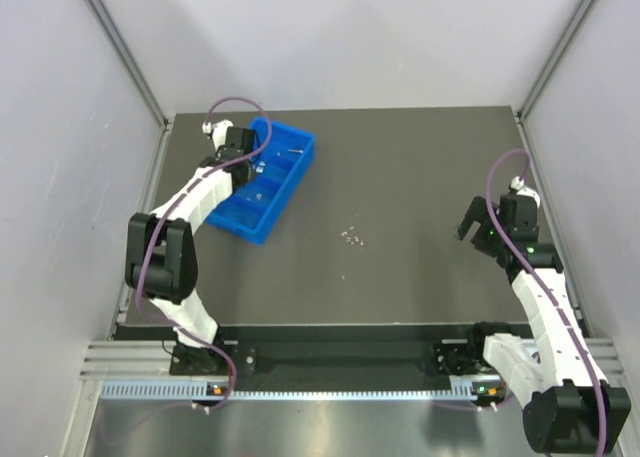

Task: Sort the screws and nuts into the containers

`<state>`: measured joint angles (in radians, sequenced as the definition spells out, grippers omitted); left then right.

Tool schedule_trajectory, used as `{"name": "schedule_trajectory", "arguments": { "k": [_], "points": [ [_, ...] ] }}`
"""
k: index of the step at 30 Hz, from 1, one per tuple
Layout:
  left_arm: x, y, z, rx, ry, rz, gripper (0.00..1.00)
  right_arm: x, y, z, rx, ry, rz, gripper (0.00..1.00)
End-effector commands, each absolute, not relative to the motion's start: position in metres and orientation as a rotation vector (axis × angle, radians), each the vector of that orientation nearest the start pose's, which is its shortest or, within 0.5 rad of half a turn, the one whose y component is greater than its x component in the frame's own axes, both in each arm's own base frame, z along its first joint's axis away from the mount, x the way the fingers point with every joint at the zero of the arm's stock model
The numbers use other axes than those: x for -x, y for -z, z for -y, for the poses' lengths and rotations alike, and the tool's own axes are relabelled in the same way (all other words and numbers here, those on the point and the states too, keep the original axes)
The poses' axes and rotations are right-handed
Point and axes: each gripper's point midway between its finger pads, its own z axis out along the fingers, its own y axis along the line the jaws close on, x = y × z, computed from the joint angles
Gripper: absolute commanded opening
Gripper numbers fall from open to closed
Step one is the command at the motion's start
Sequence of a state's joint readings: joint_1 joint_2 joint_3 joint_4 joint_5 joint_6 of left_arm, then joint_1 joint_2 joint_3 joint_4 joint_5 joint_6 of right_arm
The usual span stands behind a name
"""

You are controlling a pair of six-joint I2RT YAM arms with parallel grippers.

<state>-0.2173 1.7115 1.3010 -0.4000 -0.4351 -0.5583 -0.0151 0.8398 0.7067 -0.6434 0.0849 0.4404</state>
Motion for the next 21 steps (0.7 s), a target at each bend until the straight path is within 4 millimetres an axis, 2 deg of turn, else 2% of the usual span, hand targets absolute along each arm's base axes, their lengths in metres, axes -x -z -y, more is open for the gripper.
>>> {"name": "schedule_trajectory", "arguments": {
  "k": [1, 2, 4, 5, 6, 9, 12, 13, 14, 15, 17, 18, 19, 20, 21],
  "points": [
    [-0.46, -0.14, 0.04, 0.589, -0.144, -2.151, 0.14, -0.256, -0.145, -0.003, -0.567, -0.146, -2.227, 1.0],
    [-0.46, -0.138, 0.039, 0.59, -0.151, -2.153, 0.15, -0.256, -0.146, -0.003, -0.57, -0.149, -2.222, 1.0],
    [-0.459, -0.136, 0.042, 0.576, -0.135, -2.164, 0.27, -0.256, -0.146, -0.004, -0.569, -0.154, -2.219, 1.0],
    [-0.459, -0.139, 0.043, 0.564, -0.124, -2.161, 0.33, -0.257, -0.146, -0.005, -0.565, -0.163, -2.218, 1.0],
    [-0.459, -0.143, 0.045, 0.556, -0.111, -2.16, 0.44, -0.257, -0.148, -0.006, -0.563, -0.166, -2.213, 1.0],
    [-0.456, -0.161, 0.056, 0.519, -0.04, -2.153, 0.54, -0.257, -0.149, -0.006, -0.555, -0.165, -2.213, 1.0],
    [-0.443, -0.183, 0.092, 0.415, 0.069, -2.154, 0.58, -0.257, -0.148, -0.005, -0.553, -0.16, -2.208, 1.0],
    [-0.433, -0.193, 0.12, 0.341, 0.112, -2.149, 0.58, -0.257, -0.147, -0.005, -0.555, -0.16, -2.209, 1.0],
    [-0.425, -0.197, 0.137, 0.293, 0.13, -2.154, 0.58, -0.257, -0.147, -0.005, -0.555, -0.16, -2.211, 1.0],
    [-0.408, -0.196, 0.174, 0.195, 0.172, -2.169, 0.58, -0.257, -0.146, -0.004, -0.556, -0.158, -2.212, 1.0],
    [-0.39, -0.192, 0.209, 0.131, 0.209, -2.182, 0.57, -0.256, -0.144, -0.004, -0.556, -0.15, -2.216, 1.0],
    [-0.373, -0.186, 0.237, 0.074, 0.244, -2.2, 0.55, -0.256, -0.142, -0.004, -0.556, -0.15, -2.221, 1.0],
    [-0.366, -0.174, 0.253, 0.074, 0.263, -2.226, 0.54, -0.256, -0.142, -0.004, -0.557, -0.152, -2.218, 1.0],
    [-0.362, -0.171, 0.261, 0.075, 0.243, -2.221, 0.52, -0.257, -0.142, -0.005, -0.554, -0.156, -2.221, 1.0],
    [-0.348, -0.164, 0.278, 0.041, 0.236, -2.238, 0.51, -0.257, -0.141, -0.005, -0.554, -0.157, -2.224, 0.99]
  ]
}}
